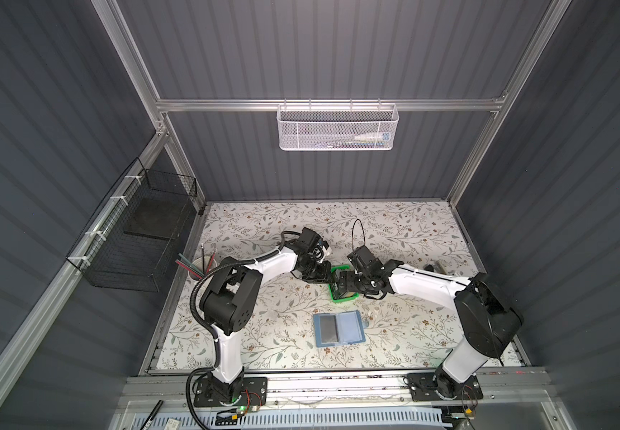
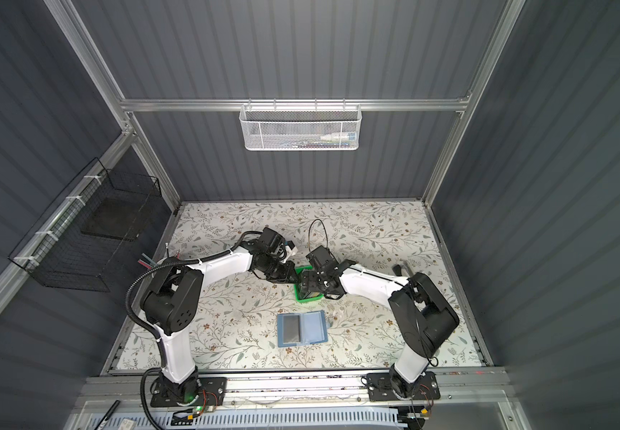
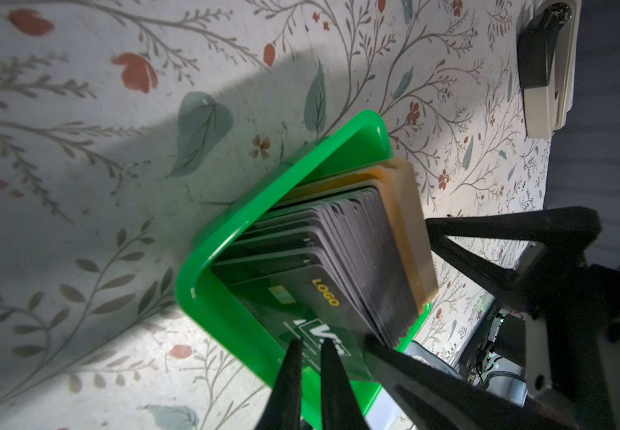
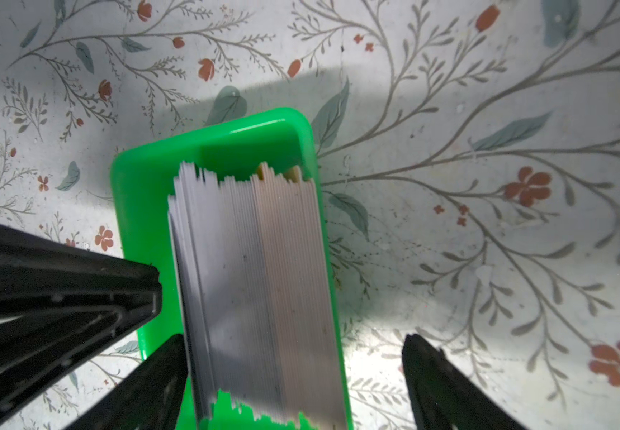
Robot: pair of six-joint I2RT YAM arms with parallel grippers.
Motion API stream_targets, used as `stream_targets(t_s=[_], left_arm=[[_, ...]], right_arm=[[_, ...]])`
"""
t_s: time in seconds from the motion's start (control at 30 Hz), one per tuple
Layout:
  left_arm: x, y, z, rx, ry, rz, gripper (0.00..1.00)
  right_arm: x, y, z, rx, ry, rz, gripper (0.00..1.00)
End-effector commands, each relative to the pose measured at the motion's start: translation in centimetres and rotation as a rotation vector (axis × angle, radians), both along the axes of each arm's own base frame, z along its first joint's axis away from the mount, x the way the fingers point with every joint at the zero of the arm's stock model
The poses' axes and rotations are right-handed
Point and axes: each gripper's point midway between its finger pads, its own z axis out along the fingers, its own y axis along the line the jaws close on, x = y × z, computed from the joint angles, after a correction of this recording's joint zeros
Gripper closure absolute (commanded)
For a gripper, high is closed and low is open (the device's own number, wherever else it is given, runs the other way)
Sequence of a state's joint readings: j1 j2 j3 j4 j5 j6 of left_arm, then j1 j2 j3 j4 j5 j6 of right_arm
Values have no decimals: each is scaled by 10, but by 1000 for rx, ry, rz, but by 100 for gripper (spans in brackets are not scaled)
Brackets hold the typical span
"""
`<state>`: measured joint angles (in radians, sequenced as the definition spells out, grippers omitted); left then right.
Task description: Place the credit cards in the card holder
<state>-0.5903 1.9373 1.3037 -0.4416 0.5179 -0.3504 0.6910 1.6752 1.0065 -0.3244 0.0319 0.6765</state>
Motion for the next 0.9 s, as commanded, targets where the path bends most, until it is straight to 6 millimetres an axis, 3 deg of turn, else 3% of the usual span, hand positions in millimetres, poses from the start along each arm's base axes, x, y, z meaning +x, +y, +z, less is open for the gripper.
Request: stream_targets(t_s=[0.0,0.67,0.87], left_arm=[[-3,1,-8,30,20,-15,86],[-10,-4,-20,53,50,-40,82],[-10,-5,-21,53,50,-40,82]], right_arm=[[4,-7,4,-21,-5,-26,10],[11,-13,25,-33,-58,-21,10],[3,-13,33,-12,-47,-15,10]])
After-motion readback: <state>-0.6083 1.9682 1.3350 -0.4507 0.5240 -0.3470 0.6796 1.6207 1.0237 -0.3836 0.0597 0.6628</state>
